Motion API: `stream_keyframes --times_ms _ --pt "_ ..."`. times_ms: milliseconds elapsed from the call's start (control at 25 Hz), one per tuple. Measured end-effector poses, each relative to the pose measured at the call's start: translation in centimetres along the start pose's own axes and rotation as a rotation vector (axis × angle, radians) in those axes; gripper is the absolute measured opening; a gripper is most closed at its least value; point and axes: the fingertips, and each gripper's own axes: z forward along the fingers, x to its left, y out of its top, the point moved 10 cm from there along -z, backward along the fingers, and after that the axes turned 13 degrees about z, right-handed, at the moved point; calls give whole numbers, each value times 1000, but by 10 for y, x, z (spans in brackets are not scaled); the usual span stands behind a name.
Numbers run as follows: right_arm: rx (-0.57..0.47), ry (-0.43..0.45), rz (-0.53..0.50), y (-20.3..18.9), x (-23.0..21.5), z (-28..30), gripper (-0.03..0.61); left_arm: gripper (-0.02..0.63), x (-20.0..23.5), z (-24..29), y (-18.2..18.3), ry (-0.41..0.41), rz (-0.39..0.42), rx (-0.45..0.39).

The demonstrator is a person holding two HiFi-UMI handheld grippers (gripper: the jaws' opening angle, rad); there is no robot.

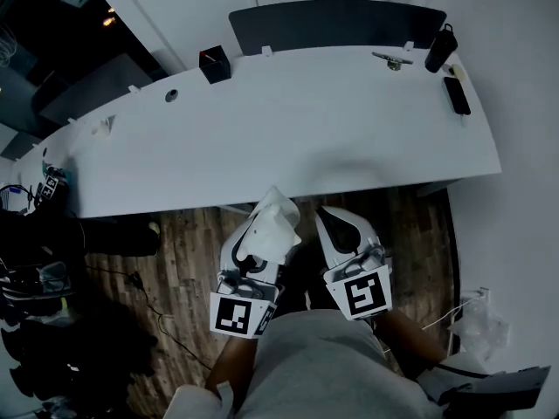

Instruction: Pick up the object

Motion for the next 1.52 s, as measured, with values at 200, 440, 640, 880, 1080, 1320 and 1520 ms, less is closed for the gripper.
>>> stream_keyframes --times_ms 200,440,640,880,1080,1320,1520 --pt "-25 -13 46 4 15 -1 2 153 10 -17 2 -13 -21 5" --pt "-57 -38 214 8 34 8 2 152 27 -31 1 -37 -55 -25" --pt "-52 -64 200 15 43 12 0 152 37 -26 1 -68 -66 -51" --pt "-53 -85 159 21 47 18 0 152 45 -21 -1 -84 -77 -67" --pt "-64 -91 148 24 45 19 0 152 45 -19 -1 -87 -73 -77" --pt "-62 -85 151 25 43 23 0 152 48 -17 -3 -76 -82 -74" --pt "-58 -81 125 26 41 25 0 152 49 -15 -4 -78 -83 -76"
